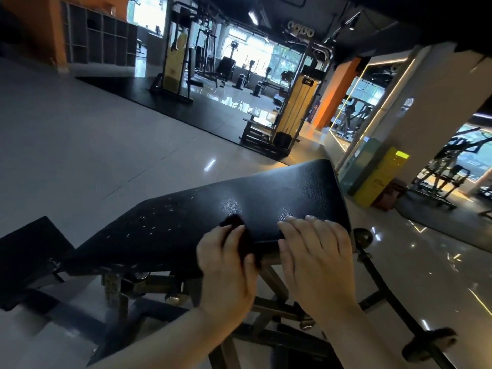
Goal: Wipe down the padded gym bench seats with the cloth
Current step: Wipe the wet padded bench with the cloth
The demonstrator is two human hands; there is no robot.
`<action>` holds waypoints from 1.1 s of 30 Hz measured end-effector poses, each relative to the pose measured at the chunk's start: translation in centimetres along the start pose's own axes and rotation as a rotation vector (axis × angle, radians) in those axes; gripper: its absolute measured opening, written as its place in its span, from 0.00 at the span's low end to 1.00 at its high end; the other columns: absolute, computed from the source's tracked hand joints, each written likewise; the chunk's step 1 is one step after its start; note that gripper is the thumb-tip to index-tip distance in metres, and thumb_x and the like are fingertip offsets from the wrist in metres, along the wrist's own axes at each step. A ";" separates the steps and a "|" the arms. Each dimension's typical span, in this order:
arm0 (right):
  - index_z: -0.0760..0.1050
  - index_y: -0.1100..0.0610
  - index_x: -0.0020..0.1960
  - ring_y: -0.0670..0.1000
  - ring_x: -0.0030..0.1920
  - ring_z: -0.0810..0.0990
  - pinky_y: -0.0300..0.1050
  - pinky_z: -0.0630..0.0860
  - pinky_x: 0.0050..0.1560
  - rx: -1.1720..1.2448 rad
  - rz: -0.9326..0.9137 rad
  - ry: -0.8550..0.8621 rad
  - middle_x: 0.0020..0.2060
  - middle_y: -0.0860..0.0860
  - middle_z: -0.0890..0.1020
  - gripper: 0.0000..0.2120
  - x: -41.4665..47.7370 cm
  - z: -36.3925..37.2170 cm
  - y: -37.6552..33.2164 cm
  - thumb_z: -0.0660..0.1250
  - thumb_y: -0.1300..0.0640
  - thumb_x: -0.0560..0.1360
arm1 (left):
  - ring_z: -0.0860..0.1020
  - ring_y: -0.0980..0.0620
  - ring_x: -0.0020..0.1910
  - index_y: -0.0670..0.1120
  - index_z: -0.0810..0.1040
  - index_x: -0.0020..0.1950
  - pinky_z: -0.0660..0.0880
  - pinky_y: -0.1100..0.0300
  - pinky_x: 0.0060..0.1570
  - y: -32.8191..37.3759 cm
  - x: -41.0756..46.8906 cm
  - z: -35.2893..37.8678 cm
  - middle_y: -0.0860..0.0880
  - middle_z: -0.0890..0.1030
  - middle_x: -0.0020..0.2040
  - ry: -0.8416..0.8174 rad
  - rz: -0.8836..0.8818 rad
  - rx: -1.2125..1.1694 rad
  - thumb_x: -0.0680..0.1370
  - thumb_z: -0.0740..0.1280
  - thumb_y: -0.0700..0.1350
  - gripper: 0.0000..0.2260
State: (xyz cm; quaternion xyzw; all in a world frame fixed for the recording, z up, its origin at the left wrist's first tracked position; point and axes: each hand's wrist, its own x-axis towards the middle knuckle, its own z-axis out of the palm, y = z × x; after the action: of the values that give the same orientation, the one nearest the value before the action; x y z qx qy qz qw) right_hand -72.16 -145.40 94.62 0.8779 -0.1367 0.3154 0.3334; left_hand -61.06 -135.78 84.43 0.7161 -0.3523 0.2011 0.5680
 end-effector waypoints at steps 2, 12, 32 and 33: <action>0.78 0.55 0.66 0.57 0.64 0.76 0.56 0.63 0.71 -0.018 -0.005 -0.021 0.61 0.52 0.82 0.19 -0.1 -0.1 0.0 0.54 0.49 0.84 | 0.68 0.41 0.69 0.46 0.65 0.72 0.70 0.37 0.63 1.9 0.1 1.1 0.42 0.66 0.70 -0.007 0.118 0.016 0.80 0.62 0.53 0.23; 0.78 0.54 0.65 0.55 0.64 0.75 0.55 0.64 0.71 0.007 0.041 -0.013 0.61 0.51 0.81 0.18 0.3 -0.6 -0.5 0.55 0.50 0.84 | 0.71 0.43 0.65 0.41 0.61 0.75 0.69 0.48 0.66 -6.6 0.4 -2.9 0.39 0.68 0.68 -0.126 0.211 0.091 0.80 0.58 0.63 0.32; 0.77 0.56 0.66 0.57 0.66 0.73 0.56 0.56 0.75 -0.014 0.173 -0.028 0.62 0.53 0.80 0.22 0.2 0.4 -2.9 0.49 0.50 0.85 | 0.67 0.51 0.74 0.47 0.68 0.73 0.67 0.51 0.72 -1.2 4.3 -2.7 0.51 0.68 0.75 -0.338 0.262 -0.102 0.79 0.65 0.56 0.25; 0.76 0.57 0.66 0.57 0.66 0.73 0.56 0.55 0.75 -0.008 0.174 -0.031 0.61 0.53 0.80 0.22 0.2 0.4 -2.9 0.48 0.50 0.85 | 0.68 0.50 0.74 0.47 0.68 0.73 0.67 0.50 0.72 -0.7 4.5 -2.3 0.49 0.69 0.75 -0.347 0.295 -0.096 0.80 0.65 0.56 0.24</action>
State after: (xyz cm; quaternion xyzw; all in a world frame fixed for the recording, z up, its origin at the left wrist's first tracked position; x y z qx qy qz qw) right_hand -70.49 -143.48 93.11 0.8660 -0.2189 0.3293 0.3060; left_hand -57.28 -134.77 87.74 0.6528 -0.5545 0.1388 0.4971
